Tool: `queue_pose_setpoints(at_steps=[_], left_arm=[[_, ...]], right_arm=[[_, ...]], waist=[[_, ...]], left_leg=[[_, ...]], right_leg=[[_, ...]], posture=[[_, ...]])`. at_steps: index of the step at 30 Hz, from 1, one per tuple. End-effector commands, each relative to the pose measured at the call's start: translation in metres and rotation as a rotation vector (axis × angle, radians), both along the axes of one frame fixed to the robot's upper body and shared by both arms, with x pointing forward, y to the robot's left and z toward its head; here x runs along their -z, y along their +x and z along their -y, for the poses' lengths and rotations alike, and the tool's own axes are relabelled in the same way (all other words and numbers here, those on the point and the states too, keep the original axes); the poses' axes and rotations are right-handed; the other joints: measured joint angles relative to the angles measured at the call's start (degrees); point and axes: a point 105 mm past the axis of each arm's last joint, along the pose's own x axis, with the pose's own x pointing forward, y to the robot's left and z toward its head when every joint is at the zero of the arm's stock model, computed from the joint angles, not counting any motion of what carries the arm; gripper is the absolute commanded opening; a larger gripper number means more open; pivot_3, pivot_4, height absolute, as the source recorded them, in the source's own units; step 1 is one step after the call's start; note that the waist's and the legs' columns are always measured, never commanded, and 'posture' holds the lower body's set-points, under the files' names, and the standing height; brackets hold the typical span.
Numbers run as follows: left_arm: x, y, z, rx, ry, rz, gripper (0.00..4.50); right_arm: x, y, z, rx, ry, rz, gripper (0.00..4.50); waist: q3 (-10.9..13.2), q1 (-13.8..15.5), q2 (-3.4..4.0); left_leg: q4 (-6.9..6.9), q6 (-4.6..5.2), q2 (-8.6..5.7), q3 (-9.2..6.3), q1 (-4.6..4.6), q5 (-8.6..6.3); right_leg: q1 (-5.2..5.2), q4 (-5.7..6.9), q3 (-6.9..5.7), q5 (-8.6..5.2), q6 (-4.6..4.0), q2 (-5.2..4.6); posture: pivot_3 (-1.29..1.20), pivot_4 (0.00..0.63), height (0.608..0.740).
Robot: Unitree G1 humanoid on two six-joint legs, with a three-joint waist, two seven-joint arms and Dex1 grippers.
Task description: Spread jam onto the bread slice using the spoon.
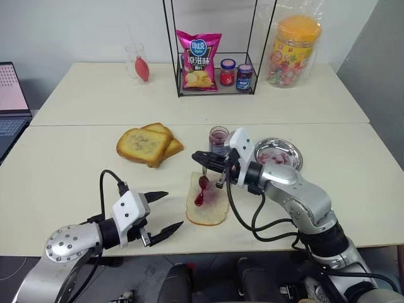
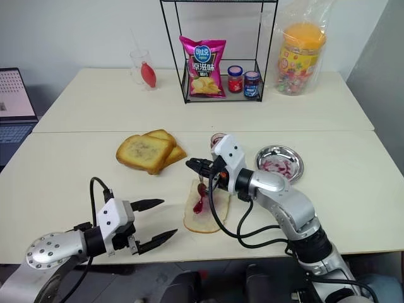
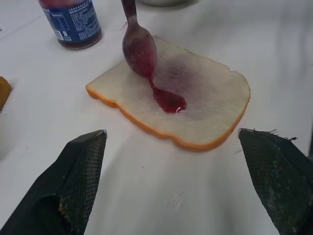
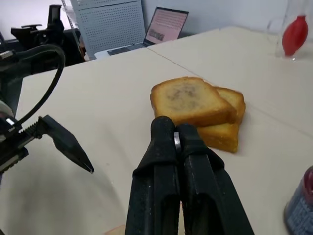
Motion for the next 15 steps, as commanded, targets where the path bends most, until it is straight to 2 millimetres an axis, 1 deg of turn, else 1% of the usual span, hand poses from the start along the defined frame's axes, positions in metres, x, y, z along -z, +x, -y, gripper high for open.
queue_pose_setpoints(at_steps=[1, 6, 8, 12, 15], left_arm=[[-0.007, 0.000, 0.005, 0.020, 0.002, 0.035, 4.50], [-0.007, 0.000, 0.005, 0.019, -0.006, 0.035, 4.50], [-0.005, -0.001, 0.004, 0.021, 0.000, 0.030, 4.50], [0.002, -0.006, 0.000, 0.029, 0.012, 0.007, 4.50], [0.006, -0.009, -0.004, 0.032, 0.027, -0.005, 4.50]], right_arm=[[-0.026, -0.009, 0.010, -0.015, 0.081, 0.027, 0.05], [-0.016, -0.013, 0.016, -0.024, 0.243, -0.265, 0.05], [-0.005, -0.008, 0.018, -0.001, 0.300, -0.376, 0.05], [0.013, 0.000, 0.020, 0.052, 0.341, -0.489, 0.05], [0.019, 0.006, 0.019, 0.077, 0.370, -0.531, 0.05]], waist=[[0.00, 0.01, -0.01], [-0.01, 0.03, -0.03], [-0.02, 0.02, -0.05], [-0.02, -0.02, -0.04], [-0.02, -0.03, -0.04]], left_leg=[[0.01, 0.00, 0.00, 0.00, 0.00, 0.00], [0.00, 0.00, 0.00, -0.05, 0.00, 0.00], [-0.01, 0.00, 0.01, -0.05, 0.00, 0.00], [0.02, 0.00, 0.00, -0.02, 0.03, 0.00], [0.03, 0.00, 0.00, 0.00, 0.03, 0.00]], right_leg=[[0.00, 0.00, -0.01, 0.00, 0.00, 0.00], [0.03, 0.02, -0.01, 0.00, -0.01, 0.00], [0.03, 0.03, -0.02, 0.00, -0.01, 0.01], [0.03, 0.05, 0.01, 0.00, -0.01, 0.01], [0.03, 0.05, 0.03, 0.00, -0.01, 0.01]], posture=[[0.00, 0.150, 0.740], [0.00, 0.150, 0.740], [0.00, 0.150, 0.740], [0.00, 0.150, 0.740], [0.00, 0.150, 0.740]])
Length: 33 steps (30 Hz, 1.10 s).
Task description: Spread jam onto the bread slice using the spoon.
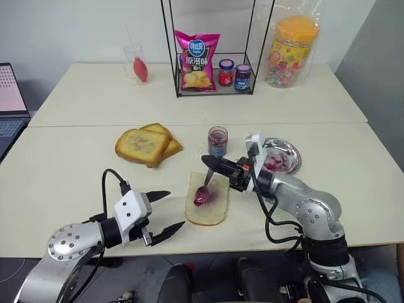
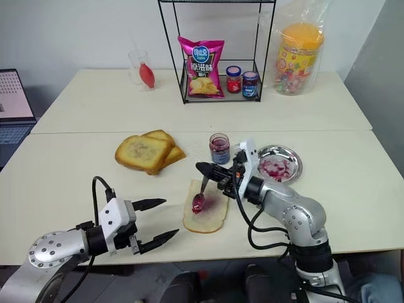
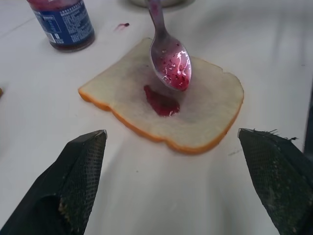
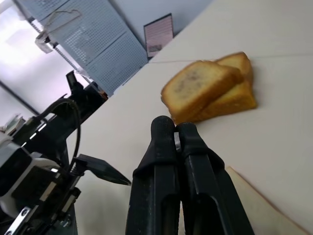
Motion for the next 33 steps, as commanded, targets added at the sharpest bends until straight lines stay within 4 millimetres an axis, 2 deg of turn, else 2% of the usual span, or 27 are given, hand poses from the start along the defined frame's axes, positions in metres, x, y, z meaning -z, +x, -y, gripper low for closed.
queue_pose_setpoints(at_steps=[1, 6, 13, 21, 24, 26, 29, 31, 33], left_arm=[[-0.001, -0.002, -0.005, 0.007, 0.026, 0.025, 4.50], [0.000, 0.001, -0.003, 0.004, 0.018, 0.034, 4.50], [0.000, 0.004, 0.000, 0.011, 0.011, 0.043, 4.50], [0.000, 0.005, 0.003, 0.015, 0.002, 0.052, 4.50], [0.000, 0.005, 0.004, 0.013, -0.002, 0.053, 4.50], [0.000, 0.005, 0.005, 0.012, -0.006, 0.054, 4.50], [-0.001, 0.005, 0.006, 0.010, -0.010, 0.056, 4.50], [-0.002, 0.006, 0.005, 0.002, -0.013, 0.060, 4.50], [-0.002, 0.006, 0.005, -0.002, -0.015, 0.060, 4.50]], right_arm=[[-0.002, 0.006, 0.000, 0.027, 0.063, -0.029, 0.05], [0.017, 0.029, 0.006, 0.138, 0.103, -0.142, 0.05], [0.024, 0.031, 0.008, 0.167, 0.098, -0.173, 0.05], [0.012, 0.056, 0.049, 0.342, 0.154, -0.175, 0.05], [0.007, 0.053, 0.057, 0.337, 0.159, -0.174, 0.05], [0.001, 0.046, 0.055, 0.285, 0.170, -0.168, 0.05], [-0.011, 0.030, 0.044, 0.175, 0.196, -0.157, 0.05], [-0.018, 0.016, 0.030, 0.081, 0.203, -0.155, 0.05], [-0.017, 0.010, 0.017, 0.043, 0.190, -0.170, 0.05]], waist=[[0.00, -0.01, 0.00], [0.00, -0.03, 0.00], [0.00, -0.04, 0.00], [0.00, 0.00, 0.00], [0.00, 0.02, 0.00], [0.00, -0.02, 0.00], [0.00, -0.02, 0.01], [0.01, -0.03, 0.01], [0.00, -0.07, 0.01]], left_leg=[[0.00, 0.00, 0.00, 0.00, 0.00, 0.00], [-0.03, 0.00, 0.02, -0.02, 0.00, 0.00], [-0.02, 0.00, 0.01, -0.01, 0.00, 0.00], [0.01, 0.00, -0.02, 0.00, 0.00, 0.00], [0.00, 0.00, -0.02, -0.01, 0.00, 0.00], [-0.02, 0.00, -0.02, 0.00, 0.00, 0.00], [-0.05, 0.00, 0.00, -0.01, -0.01, 0.00], [-0.06, 0.00, 0.01, -0.02, -0.01, 0.00], [-0.05, 0.01, 0.01, -0.02, 0.00, 0.00]], right_leg=[[0.00, 0.00, 0.00, 0.00, 0.00, 0.00], [-0.01, 0.00, -0.03, -0.01, -0.01, 0.02], [0.00, 0.01, -0.02, 0.00, 0.01, 0.02], [0.02, 0.01, 0.01, 0.03, 0.05, 0.01], [0.02, 0.01, 0.00, 0.02, 0.04, 0.01], [0.01, 0.01, 0.00, 0.01, 0.03, 0.01], [0.00, 0.01, 0.00, 0.01, 0.02, 0.02], [-0.01, 0.01, 0.00, 0.00, 0.01, 0.03], [-0.01, 0.02, 0.00, 0.01, 0.01, 0.04]], posture=[[0.00, 0.150, 0.740], [0.00, 0.150, 0.740], [0.00, 0.150, 0.740], [0.00, 0.150, 0.740], [0.00, 0.150, 0.740], [0.00, 0.150, 0.740], [0.00, 0.150, 0.740], [0.00, 0.150, 0.740], [0.00, 0.150, 0.740]])
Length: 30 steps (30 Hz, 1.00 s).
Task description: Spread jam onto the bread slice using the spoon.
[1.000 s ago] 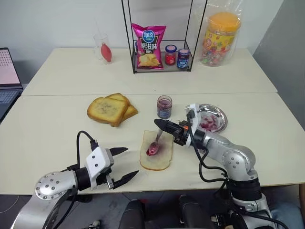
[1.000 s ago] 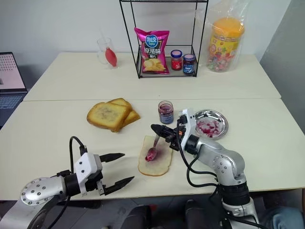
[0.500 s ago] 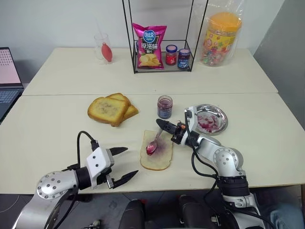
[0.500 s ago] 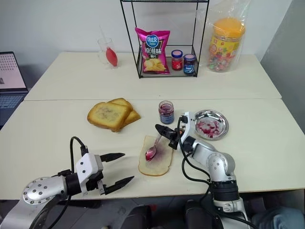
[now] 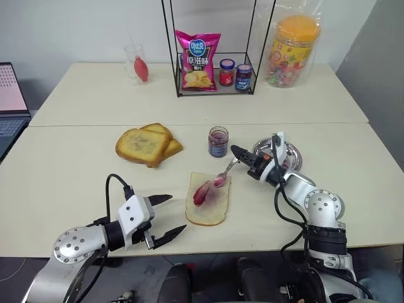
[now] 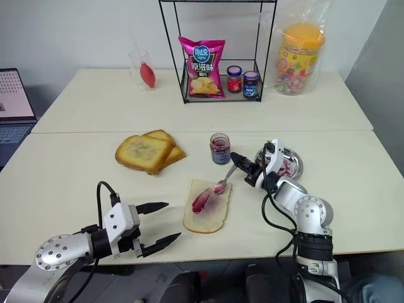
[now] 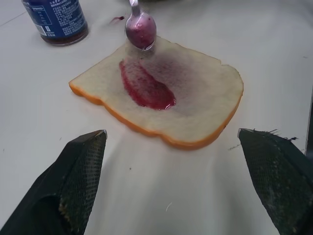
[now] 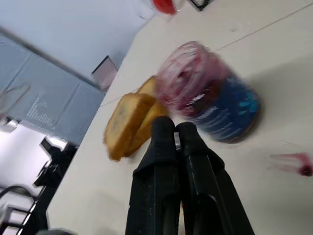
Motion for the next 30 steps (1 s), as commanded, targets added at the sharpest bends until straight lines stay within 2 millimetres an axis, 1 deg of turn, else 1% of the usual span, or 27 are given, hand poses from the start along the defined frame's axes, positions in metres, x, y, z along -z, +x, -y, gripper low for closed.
queue_pose_setpoints(at_steps=[1, 5, 7, 10, 14, 15, 18, 21, 27, 28, 30], left_arm=[[-0.008, 0.001, 0.001, -0.002, -0.007, 0.039, 4.50], [-0.008, 0.001, 0.002, 0.001, -0.007, 0.040, 4.50], [-0.008, 0.002, 0.002, 0.000, -0.008, 0.042, 4.50], [-0.007, 0.001, 0.003, 0.004, -0.008, 0.041, 4.50], [-0.008, 0.001, 0.004, 0.007, -0.011, 0.043, 4.50], [-0.008, 0.001, 0.004, 0.007, -0.011, 0.043, 4.50], [-0.007, 0.002, 0.004, 0.009, -0.011, 0.044, 4.50], [-0.007, 0.003, 0.005, 0.011, -0.012, 0.046, 4.50], [-0.007, 0.004, 0.006, 0.015, -0.014, 0.050, 4.50], [-0.008, 0.004, 0.006, 0.015, -0.015, 0.052, 4.50], [-0.009, 0.006, 0.005, 0.014, -0.018, 0.058, 4.50]], right_arm=[[-0.013, -0.021, -0.029, -0.134, 0.022, 0.034, 0.05], [0.010, -0.019, -0.044, -0.133, -0.041, -0.011, 0.05], [0.018, -0.017, -0.046, -0.128, -0.062, -0.026, 0.05], [0.027, -0.015, -0.043, -0.121, -0.094, -0.040, 0.05], [0.036, -0.007, -0.024, -0.061, -0.134, -0.051, 0.05], [0.036, -0.006, -0.020, -0.051, -0.139, -0.049, 0.05], [0.033, 0.004, 0.004, 0.029, -0.140, -0.044, 0.05], [0.027, 0.009, 0.017, 0.073, -0.128, -0.034, 0.05], [0.018, 0.009, 0.024, 0.081, -0.093, -0.028, 0.05], [0.016, 0.007, 0.023, 0.070, -0.089, -0.023, 0.05], [0.004, -0.002, 0.018, 0.011, -0.035, -0.007, 0.05]], waist=[[0.00, -0.08, 0.00], [-0.01, -0.11, 0.00], [-0.01, -0.10, -0.01], [-0.01, 0.03, -0.01], [-0.01, 0.05, -0.01], [-0.01, 0.05, -0.01], [-0.01, 0.13, -0.01], [-0.02, 0.23, -0.03], [-0.02, 0.17, -0.02], [-0.02, 0.18, -0.02], [-0.02, 0.18, -0.02]], left_leg=[[0.00, 0.00, 0.00, 0.00, 0.00, 0.00], [0.02, 0.00, 0.01, 0.00, 0.02, 0.00], [0.03, 0.00, 0.00, 0.01, 0.01, 0.00], [0.04, 0.00, -0.02, 0.01, -0.02, 0.00], [0.03, 0.00, -0.01, 0.00, -0.01, 0.00], [0.04, 0.00, -0.02, -0.01, -0.01, 0.00], [0.06, 0.00, -0.02, 0.00, 0.00, 0.00], [0.10, 0.00, -0.06, -0.01, 0.01, 0.00], [0.08, 0.00, -0.04, -0.01, 0.06, 0.00], [0.08, 0.00, -0.04, -0.01, 0.06, 0.00], [0.07, 0.00, -0.04, -0.01, 0.05, 0.00]], right_leg=[[0.00, 0.00, 0.00, 0.00, 0.00, 0.00], [0.01, 0.01, 0.00, 0.01, 0.01, 0.01], [0.01, 0.00, 0.00, 0.00, 0.01, 0.00], [0.01, -0.03, 0.00, 0.01, 0.01, -0.02], [0.01, -0.02, -0.01, 0.00, 0.01, -0.02], [0.02, -0.01, -0.01, 0.01, 0.01, -0.01], [0.04, -0.01, 0.00, 0.02, 0.03, -0.02], [0.10, -0.04, 0.00, 0.02, 0.04, -0.04], [0.13, -0.03, 0.00, 0.02, 0.04, -0.02], [0.12, -0.03, 0.00, 0.02, 0.03, -0.02], [0.12, -0.04, 0.01, 0.01, 0.03, -0.03]], posture=[[0.00, 0.150, 0.740], [0.00, 0.150, 0.740], [0.00, 0.150, 0.740], [0.00, 0.150, 0.740], [0.00, 0.150, 0.740], [0.00, 0.150, 0.740], [0.00, 0.150, 0.740], [0.00, 0.150, 0.740], [0.00, 0.150, 0.740], [0.00, 0.150, 0.740], [0.00, 0.150, 0.740]])
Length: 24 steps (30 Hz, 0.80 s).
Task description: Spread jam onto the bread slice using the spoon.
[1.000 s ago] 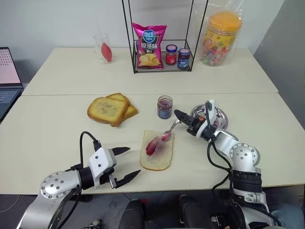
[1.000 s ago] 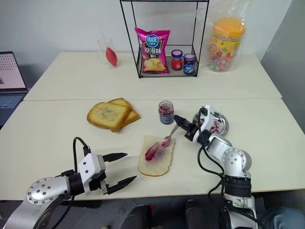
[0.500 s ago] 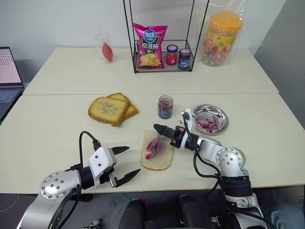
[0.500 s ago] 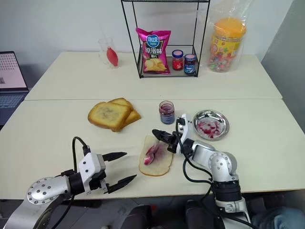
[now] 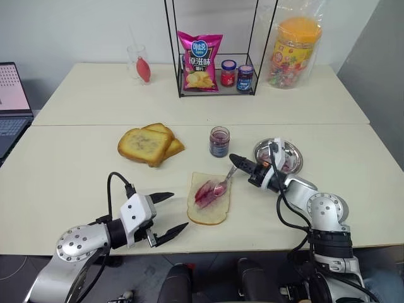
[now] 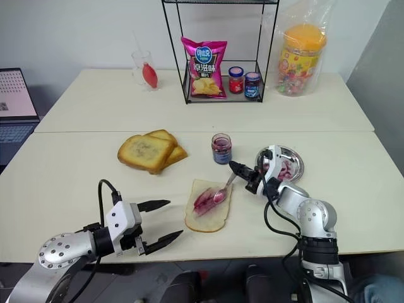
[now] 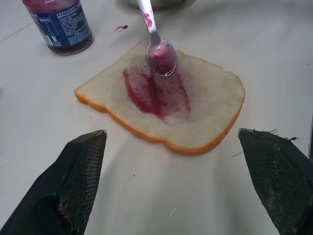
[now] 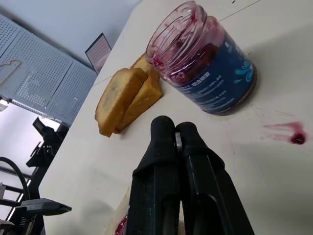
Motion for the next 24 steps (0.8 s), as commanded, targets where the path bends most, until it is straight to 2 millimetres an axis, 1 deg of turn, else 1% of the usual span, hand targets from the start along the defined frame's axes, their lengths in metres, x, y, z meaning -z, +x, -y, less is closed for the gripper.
queue_pose_setpoints(at_steps=[1, 3, 6, 9, 10, 12, 14, 15, 16, 17, 19, 21, 22, 24], left_arm=[[-0.007, 0.003, 0.001, 0.005, -0.011, 0.033, 4.50], [-0.014, 0.005, 0.004, 0.016, -0.018, 0.047, 4.50], [-0.037, 0.011, 0.016, 0.075, -0.028, 0.098, 4.50], [-0.054, 0.016, 0.026, 0.119, -0.044, 0.120, 4.50], [-0.065, 0.020, 0.035, 0.143, -0.071, 0.125, 4.50], [-0.078, 0.023, 0.045, 0.172, -0.096, 0.125, 4.50], [-0.089, 0.024, 0.062, 0.235, -0.095, 0.135, 4.50], [-0.095, 0.025, 0.073, 0.266, -0.101, 0.142, 4.50], [-0.099, 0.028, 0.084, 0.291, -0.099, 0.150, 4.50], [-0.102, 0.031, 0.092, 0.303, -0.098, 0.154, 4.50], [-0.105, 0.036, 0.105, 0.324, -0.103, 0.161, 4.50], [-0.107, 0.041, 0.118, 0.341, -0.115, 0.156, 4.50], [-0.105, 0.043, 0.126, 0.355, -0.105, 0.157, 4.50], [-0.101, 0.045, 0.137, 0.383, -0.079, 0.158, 4.50]], right_arm=[[-0.034, -0.014, -0.004, -0.077, 0.091, 0.074, 0.05], [-0.050, -0.020, -0.008, -0.103, 0.143, 0.124, 0.05], [-0.069, -0.018, -0.005, -0.062, 0.186, 0.186, 0.05], [-0.076, -0.018, -0.001, -0.041, 0.197, 0.208, 0.05], [-0.080, -0.016, 0.005, -0.012, 0.201, 0.222, 0.05], [-0.085, -0.013, 0.013, 0.022, 0.204, 0.239, 0.05], [-0.092, -0.006, 0.038, 0.128, 0.204, 0.266, 0.05], [-0.094, -0.002, 0.056, 0.198, 0.200, 0.278, 0.05], [-0.094, 0.000, 0.073, 0.262, 0.181, 0.288, 0.05], [-0.093, 0.001, 0.083, 0.301, 0.165, 0.292, 0.05], [-0.087, 0.002, 0.100, 0.357, 0.140, 0.287, 0.05], [-0.076, 0.004, 0.118, 0.417, 0.105, 0.273, 0.05], [-0.069, 0.005, 0.130, 0.454, 0.089, 0.263, 0.05], [-0.058, 0.009, 0.144, 0.501, 0.071, 0.253, 0.05]], waist=[[0.00, 0.00, 0.00], [0.02, -0.07, 0.02], [0.02, -0.06, 0.02], [0.01, -0.01, 0.00], [0.00, -0.01, 0.00], [0.02, 0.11, 0.00], [0.02, 0.03, -0.01], [0.02, 0.08, -0.01], [0.01, 0.03, -0.01], [0.02, 0.17, -0.01], [0.02, 0.50, -0.02], [0.02, 0.37, -0.02], [0.02, 0.25, -0.02], [0.02, -0.12, 0.00]], left_leg=[[0.00, 0.00, 0.00, 0.00, -0.01, 0.00], [0.00, 0.00, 0.00, -0.01, -0.04, 0.00], [-0.01, 0.00, 0.03, -0.06, -0.03, 0.00], [0.02, 0.01, 0.03, -0.08, -0.02, 0.01], [0.03, 0.01, 0.03, -0.10, -0.02, 0.01], [0.03, 0.01, 0.01, -0.06, -0.02, 0.00], [0.04, 0.01, -0.01, -0.10, -0.08, 0.01], [0.04, 0.01, -0.03, -0.09, -0.09, 0.01], [0.04, 0.01, -0.03, -0.08, -0.09, 0.00], [0.03, 0.01, -0.03, -0.07, -0.08, 0.00], [0.03, 0.01, -0.07, -0.10, -0.10, 0.00], [0.02, 0.01, -0.08, -0.08, -0.07, 0.00], [0.01, 0.01, -0.08, -0.09, -0.05, 0.00], [0.00, 0.01, -0.05, -0.08, -0.02, 0.00]], right_leg=[[0.00, 0.00, 0.00, 0.00, 0.00, 0.00], [-0.02, 0.00, 0.00, 0.00, 0.00, 0.00], [-0.03, 0.03, -0.04, 0.00, 0.00, 0.04], [0.00, 0.03, -0.04, 0.02, 0.04, 0.08], [0.02, 0.03, -0.06, 0.02, 0.04, 0.08], [0.04, -0.01, -0.01, 0.03, 0.04, 0.07], [0.02, -0.02, -0.05, 0.03, 0.07, 0.06], [0.03, -0.02, -0.04, 0.04, 0.07, 0.05], [0.03, -0.04, -0.03, 0.04, 0.07, 0.05], [0.04, -0.06, -0.02, 0.03, 0.09, 0.05], [0.07, -0.07, -0.05, 0.00, 0.14, 0.03], [0.09, -0.08, -0.03, -0.01, 0.15, 0.03], [0.11, -0.06, -0.03, -0.01, 0.15, 0.03], [0.10, -0.04, -0.01, -0.01, 0.15, 0.07]], posture=[[0.00, 0.150, 0.740], [0.00, 0.150, 0.740], [0.00, 0.150, 0.740], [0.00, 0.150, 0.740], [0.00, 0.150, 0.740], [0.00, 0.150, 0.740], [0.00, 0.150, 0.740], [0.00, 0.150, 0.740], [0.00, 0.150, 0.740], [0.00, 0.150, 0.740], [0.00, 0.150, 0.740], [0.00, 0.150, 0.740], [0.00, 0.150, 0.740], [0.00, 0.150, 0.740]])
